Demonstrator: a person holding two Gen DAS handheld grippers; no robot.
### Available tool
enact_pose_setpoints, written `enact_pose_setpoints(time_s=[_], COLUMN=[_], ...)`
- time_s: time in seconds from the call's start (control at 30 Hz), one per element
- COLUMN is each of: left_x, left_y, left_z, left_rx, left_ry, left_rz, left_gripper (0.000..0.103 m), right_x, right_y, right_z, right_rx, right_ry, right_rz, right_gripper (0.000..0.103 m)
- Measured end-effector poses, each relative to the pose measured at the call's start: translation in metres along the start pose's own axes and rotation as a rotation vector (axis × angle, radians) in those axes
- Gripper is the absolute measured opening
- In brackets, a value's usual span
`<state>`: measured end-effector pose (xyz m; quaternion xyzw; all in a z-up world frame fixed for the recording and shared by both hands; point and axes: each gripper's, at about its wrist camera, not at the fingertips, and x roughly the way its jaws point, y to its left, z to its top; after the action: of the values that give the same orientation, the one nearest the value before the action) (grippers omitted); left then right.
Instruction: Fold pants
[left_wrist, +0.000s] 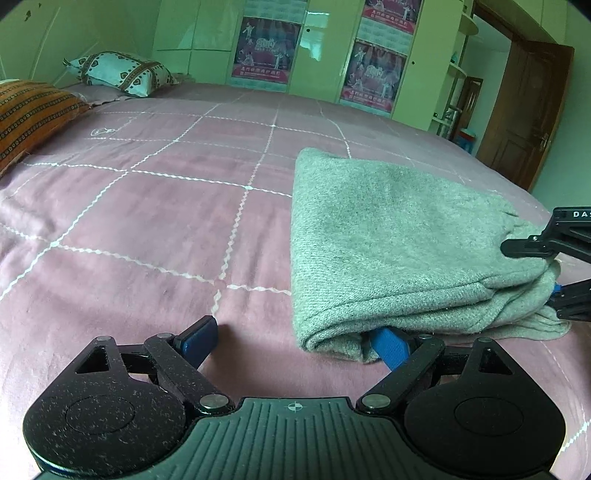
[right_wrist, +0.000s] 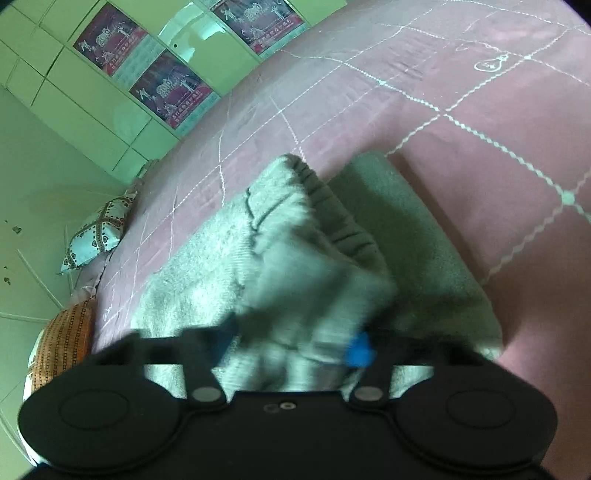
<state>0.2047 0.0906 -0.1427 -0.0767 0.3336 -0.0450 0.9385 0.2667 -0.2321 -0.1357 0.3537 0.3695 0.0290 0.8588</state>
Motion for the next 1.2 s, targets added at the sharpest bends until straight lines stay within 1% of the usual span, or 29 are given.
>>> enact_pose_setpoints(time_s=[0.03, 0.17, 0.2, 0.27, 0.3, 0.37, 0.4, 0.43, 0.47, 0.5, 0.53, 0.57, 0.63, 0.67, 0.73, 0.77, 0.8, 0.83, 0.9, 0.93, 0.97, 1.07, 1.13, 1.17, 1.2], left_x=[0.000, -0.001, -0.001, -0.006, -0.010, -0.016, -0.014, -0.009, -0.003, 0.003, 0.006, 0.006, 0.002, 0.000, -0.001, 0.000, 0.001, 0.003, 0.007, 0.007, 0.006, 0.008, 0.007, 0.007, 0.006], left_y=[0.000, 0.000, 0.000, -0.001, -0.003, -0.009, -0.012, -0.015, -0.016, -0.013, -0.005, 0.004, 0.016, 0.014, 0.007, 0.007, 0.009, 0.011, 0.012, 0.011, 0.011, 0.013, 0.014, 0.014, 0.014], left_z=[0.000, -0.001, 0.000, 0.000, -0.001, -0.002, -0.001, 0.000, 0.002, 0.004, 0.006, 0.006, 0.005, 0.006, 0.005, 0.003, 0.001, 0.001, 0.002, 0.002, 0.000, -0.002, -0.003, -0.003, -0.004], left_rx=[-0.001, -0.004, -0.006, -0.012, -0.010, 0.015, 0.031, 0.052, 0.059, 0.046, -0.001, -0.034, -0.083, -0.073, -0.052, -0.068, -0.085, -0.102, -0.107, -0.105, -0.105, -0.109, -0.113, -0.117, -0.118], left_ry=[0.000, -0.002, -0.003, -0.015, -0.029, -0.063, -0.061, -0.050, -0.031, -0.019, -0.021, -0.030, -0.051, -0.064, -0.088, -0.091, -0.086, -0.078, -0.064, -0.063, -0.064, -0.059, -0.061, -0.062, -0.063], left_rz=[-0.003, -0.006, -0.007, -0.018, -0.036, -0.077, -0.080, -0.066, -0.028, 0.023, 0.079, 0.079, 0.027, 0.025, 0.041, 0.044, 0.043, 0.042, 0.035, 0.040, 0.041, 0.039, 0.038, 0.037, 0.037], left_gripper=[0.089, 0.089, 0.089, 0.089, 0.089, 0.089, 0.089, 0.089, 0.089, 0.089, 0.089, 0.089, 0.090, 0.091, 0.091, 0.091, 0.091, 0.091, 0.092, 0.092, 0.092, 0.092, 0.092, 0.092, 0.092], right_x=[0.001, 0.005, 0.004, 0.003, 0.000, -0.008, -0.014, -0.017, -0.021, -0.024, -0.031, -0.039, -0.058, -0.067, -0.078, -0.078, -0.071, -0.053, -0.015, -0.013, -0.016, -0.017, -0.018, -0.021, -0.027], right_y=[-0.001, 0.000, 0.002, 0.007, 0.011, 0.021, 0.032, 0.044, 0.060, 0.072, 0.086, 0.097, 0.106, 0.105, 0.091, 0.074, 0.054, 0.025, -0.028, -0.040, -0.042, -0.038, -0.028, -0.019, -0.011], right_z=[-0.001, 0.000, 0.000, 0.000, 0.000, 0.002, 0.003, 0.004, 0.005, 0.008, 0.011, 0.015, 0.027, 0.032, 0.036, 0.032, 0.029, 0.024, 0.013, 0.007, 0.004, 0.006, 0.012, 0.014, 0.014], right_rx=[0.004, 0.003, -0.003, -0.025, -0.031, -0.030, -0.041, -0.063, -0.086, -0.101, -0.120, -0.136, -0.132, -0.129, -0.150, -0.158, -0.131, -0.070, 0.084, 0.107, 0.085, 0.066, 0.034, 0.002, -0.016], right_ry=[0.006, 0.027, 0.024, 0.024, 0.017, -0.007, -0.023, -0.032, -0.035, -0.036, -0.047, -0.072, -0.132, -0.160, -0.212, -0.230, -0.224, -0.169, 0.015, 0.015, -0.007, -0.007, -0.015, -0.037, -0.068], right_rz=[-0.003, -0.007, -0.020, -0.020, -0.013, 0.032, 0.062, 0.086, 0.116, 0.144, 0.172, 0.194, 0.238, 0.247, 0.228, 0.185, 0.142, 0.068, -0.044, -0.010, 0.018, 0.011, 0.020, 0.041, 0.084], right_gripper=[0.039, 0.045, 0.043, 0.033, 0.032, 0.030, 0.030, 0.030, 0.029, 0.029, 0.029, 0.029, 0.029, 0.028, 0.028, 0.028, 0.028, 0.028, 0.028, 0.028, 0.029, 0.030, 0.029, 0.029, 0.029])
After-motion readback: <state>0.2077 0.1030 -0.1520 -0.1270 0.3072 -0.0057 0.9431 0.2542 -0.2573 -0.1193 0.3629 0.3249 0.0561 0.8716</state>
